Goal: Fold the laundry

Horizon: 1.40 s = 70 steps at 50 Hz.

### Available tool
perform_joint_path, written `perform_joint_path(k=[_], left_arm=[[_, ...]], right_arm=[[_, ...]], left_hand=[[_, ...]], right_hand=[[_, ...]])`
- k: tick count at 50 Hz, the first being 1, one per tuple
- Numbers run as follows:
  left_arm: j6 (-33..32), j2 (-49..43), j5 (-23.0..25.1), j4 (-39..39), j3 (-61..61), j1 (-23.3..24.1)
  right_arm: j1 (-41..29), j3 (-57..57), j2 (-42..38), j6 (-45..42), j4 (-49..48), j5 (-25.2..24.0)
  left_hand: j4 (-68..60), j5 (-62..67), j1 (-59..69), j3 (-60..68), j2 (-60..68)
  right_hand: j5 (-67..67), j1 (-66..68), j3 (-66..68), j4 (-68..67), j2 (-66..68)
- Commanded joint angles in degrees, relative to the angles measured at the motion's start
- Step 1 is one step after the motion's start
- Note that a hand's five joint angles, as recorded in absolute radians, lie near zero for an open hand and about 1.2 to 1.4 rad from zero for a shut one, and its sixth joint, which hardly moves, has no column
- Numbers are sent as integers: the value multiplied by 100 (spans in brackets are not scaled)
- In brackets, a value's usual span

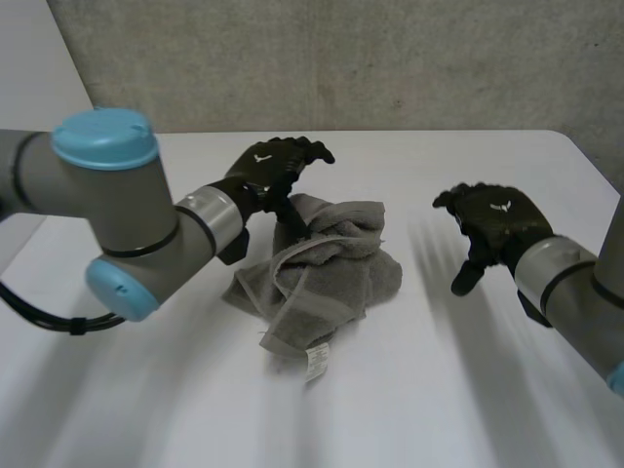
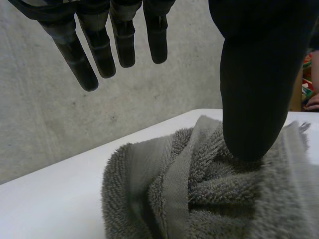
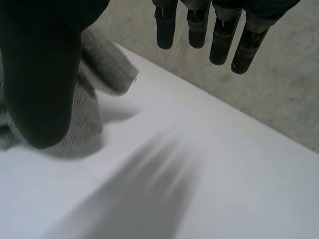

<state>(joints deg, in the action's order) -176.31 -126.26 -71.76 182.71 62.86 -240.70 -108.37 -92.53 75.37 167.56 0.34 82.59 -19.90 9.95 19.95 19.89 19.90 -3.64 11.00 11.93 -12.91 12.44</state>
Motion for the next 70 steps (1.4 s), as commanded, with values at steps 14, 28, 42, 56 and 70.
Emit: perform_joint_path(k=[14, 28, 42, 56, 70], left_arm=[[-166, -1261, -119, -96, -1153, 313], [-958, 346, -690, -236, -241, 313], [-967, 1314, -699, -263, 781, 252], [-967, 1666, -699, -227, 869, -188], [-844, 1842, -726, -60, -511, -996]], right_arm=[[203, -758, -198, 40, -491, -314], [176, -107, -479, 1526, -500, -604], [-799, 1949, -2474, 3626, 264, -903], [-1309, 2407, -2237, 3574, 352, -1105], [-861, 3171, -884, -1173, -2038, 785]], left_hand=[[-4325, 4320, 4320, 4326, 4326], [-5659, 5654, 5655, 5660, 5660], [-5574, 5570, 5570, 5576, 5575], [-5574, 5570, 5570, 5576, 5575], [-5558, 5553, 5554, 5559, 5559]], right_hand=[[364, -100, -193, 291, -244], [364, -100, -193, 291, -244], [364, -100, -193, 291, -244], [-6636, 6900, 6807, -6709, 6756], [-6636, 6900, 6807, -6709, 6756]])
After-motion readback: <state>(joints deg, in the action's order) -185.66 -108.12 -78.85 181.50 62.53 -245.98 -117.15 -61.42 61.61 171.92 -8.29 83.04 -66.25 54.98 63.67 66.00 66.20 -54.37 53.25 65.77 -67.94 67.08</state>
